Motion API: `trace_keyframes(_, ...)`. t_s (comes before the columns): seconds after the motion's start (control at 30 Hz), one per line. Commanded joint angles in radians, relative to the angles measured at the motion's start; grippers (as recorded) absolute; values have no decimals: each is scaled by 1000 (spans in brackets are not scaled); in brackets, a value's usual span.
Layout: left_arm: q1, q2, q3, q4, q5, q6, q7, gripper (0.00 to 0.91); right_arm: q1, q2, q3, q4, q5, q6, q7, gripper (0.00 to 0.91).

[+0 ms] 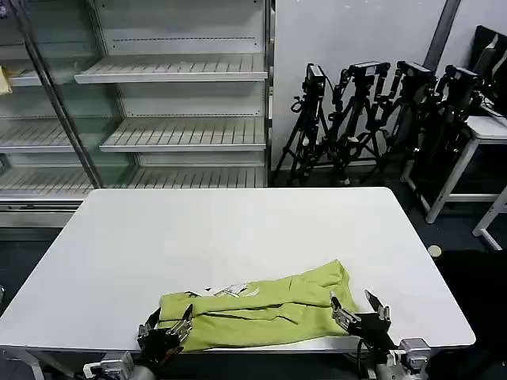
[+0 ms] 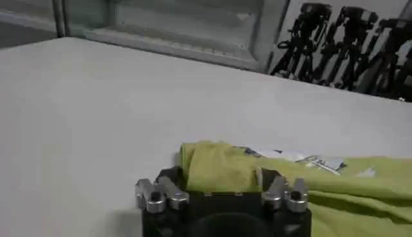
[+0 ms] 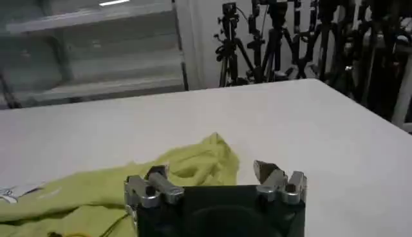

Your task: Fold and organize the clothes.

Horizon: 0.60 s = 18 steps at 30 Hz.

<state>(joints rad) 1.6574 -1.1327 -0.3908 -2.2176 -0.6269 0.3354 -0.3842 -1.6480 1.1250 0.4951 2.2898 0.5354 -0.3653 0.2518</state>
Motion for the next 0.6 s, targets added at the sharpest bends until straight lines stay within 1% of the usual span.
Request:
trace_keyframes(0.03,13,-19,6,29,-41,-3,9,91,-5,-3,10,6,4,1,3,907)
trace_keyframes(0.27,32,-8,-20,16,-78,-29,23,81,3,-2,10,11,8,-1,7,907)
trace_keyframes(0.37,52,12,-40,16,-99,-46,31,81,4,-3,16,16,10,-2,4,907)
trace_keyframes(0.47,63,37,-88,5,-131,-47,38,81,2,-7,30,27,20,-4,4,907)
trace_keyframes(0.6,30,77,-198,6,-189,-30,41,71,-3,-13,49,33,32,-4,2,907)
